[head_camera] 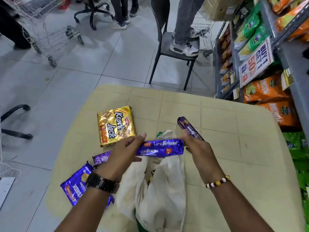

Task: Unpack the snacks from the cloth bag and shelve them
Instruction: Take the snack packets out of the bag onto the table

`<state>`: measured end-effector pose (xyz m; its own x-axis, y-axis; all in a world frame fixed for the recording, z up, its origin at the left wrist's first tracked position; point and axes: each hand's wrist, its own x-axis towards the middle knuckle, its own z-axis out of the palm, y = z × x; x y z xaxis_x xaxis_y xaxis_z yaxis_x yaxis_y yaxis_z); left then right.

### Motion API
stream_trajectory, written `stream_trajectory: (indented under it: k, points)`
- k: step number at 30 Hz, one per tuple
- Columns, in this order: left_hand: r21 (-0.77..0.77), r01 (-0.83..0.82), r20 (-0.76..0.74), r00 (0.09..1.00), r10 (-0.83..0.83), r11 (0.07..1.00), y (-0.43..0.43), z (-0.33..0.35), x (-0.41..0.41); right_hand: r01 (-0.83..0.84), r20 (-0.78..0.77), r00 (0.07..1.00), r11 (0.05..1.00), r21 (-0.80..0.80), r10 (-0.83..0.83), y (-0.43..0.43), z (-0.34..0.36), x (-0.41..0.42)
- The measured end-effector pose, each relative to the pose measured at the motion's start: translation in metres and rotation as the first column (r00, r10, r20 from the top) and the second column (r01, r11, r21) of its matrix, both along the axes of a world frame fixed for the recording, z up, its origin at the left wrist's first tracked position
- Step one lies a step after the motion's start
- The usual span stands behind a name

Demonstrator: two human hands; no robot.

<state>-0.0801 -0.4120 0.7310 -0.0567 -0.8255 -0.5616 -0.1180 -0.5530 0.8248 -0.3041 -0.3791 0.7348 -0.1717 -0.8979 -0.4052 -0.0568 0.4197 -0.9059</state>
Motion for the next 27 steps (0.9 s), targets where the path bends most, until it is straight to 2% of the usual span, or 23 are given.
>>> stream_trajectory:
  k: [3, 5, 6, 8, 10, 12, 15, 17, 18, 21, 23, 25, 27]
  points:
    - [-0.087, 0.024, -0.008, 1.0, -0.025, 0.996, -0.009, 0.006, 0.004, 0.029, 0.154, 0.988, 0.994, -0.109, -0.012, -0.007, 0.003, -0.003]
    - [-0.158, 0.057, -0.075, 0.995, -0.069, 0.986, -0.014, 0.007, 0.003, 0.062, 0.267, 0.963, 0.983, -0.174, -0.013, -0.017, -0.002, -0.008]
    - [-0.187, 0.062, -0.106, 0.991, -0.083, 0.98, -0.017, 0.007, 0.001, 0.062, 0.276, 0.961, 0.975, -0.211, -0.002, -0.021, -0.005, -0.01]
    - [-0.237, 0.077, -0.1, 0.99, -0.103, 0.969, -0.025, 0.006, -0.005, 0.018, 0.198, 0.98, 0.963, -0.267, 0.037, -0.032, -0.006, -0.011]
    - [-0.292, 0.091, -0.018, 0.995, -0.101, 0.952, -0.035, 0.007, -0.01, -0.041, 0.089, 0.994, 0.955, -0.293, 0.07, -0.045, -0.005, -0.012]
    - [-0.361, 0.109, 0.073, 0.993, -0.089, 0.926, -0.048, 0.011, -0.013, -0.06, -0.004, 0.998, 0.938, -0.341, 0.062, -0.06, -0.004, -0.012]
    - [-0.451, 0.119, 0.114, 0.991, -0.076, 0.884, -0.069, 0.016, -0.017, -0.087, -0.137, 0.99, 0.915, -0.393, 0.036, -0.085, -0.008, -0.013]
    - [-0.427, 0.099, 0.053, 0.995, -0.085, 0.899, -0.08, 0.013, -0.019, -0.15, -0.269, 0.962, 0.913, -0.38, 0.046, -0.102, -0.013, -0.017]
    - [-0.395, 0.088, -0.007, 0.995, -0.098, 0.914, -0.087, 0.009, -0.021, -0.176, -0.272, 0.959, 0.917, -0.358, 0.078, -0.111, -0.016, -0.018]
    - [-0.272, -0.008, -0.114, 0.993, -0.024, 0.962, -0.111, -0.026, -0.023, -0.18, -0.111, 0.982, 0.944, -0.275, 0.155, -0.135, -0.033, -0.016]
    - [-0.218, -0.102, -0.11, 0.991, 0.08, 0.97, -0.128, -0.059, -0.024, -0.109, -0.071, 0.993, 0.963, -0.246, 0.094, -0.149, -0.054, -0.009]
    - [-0.198, -0.147, -0.1, 0.987, 0.129, 0.969, -0.141, -0.095, -0.026, -0.048, -0.117, 0.993, 0.975, -0.215, 0.023, -0.16, -0.084, -0.003]
    - [-0.2, -0.139, -0.038, 0.99, 0.134, 0.97, -0.147, -0.125, -0.028, -0.07, -0.175, 0.984, 0.985, -0.159, 0.042, -0.165, -0.116, -0.002]
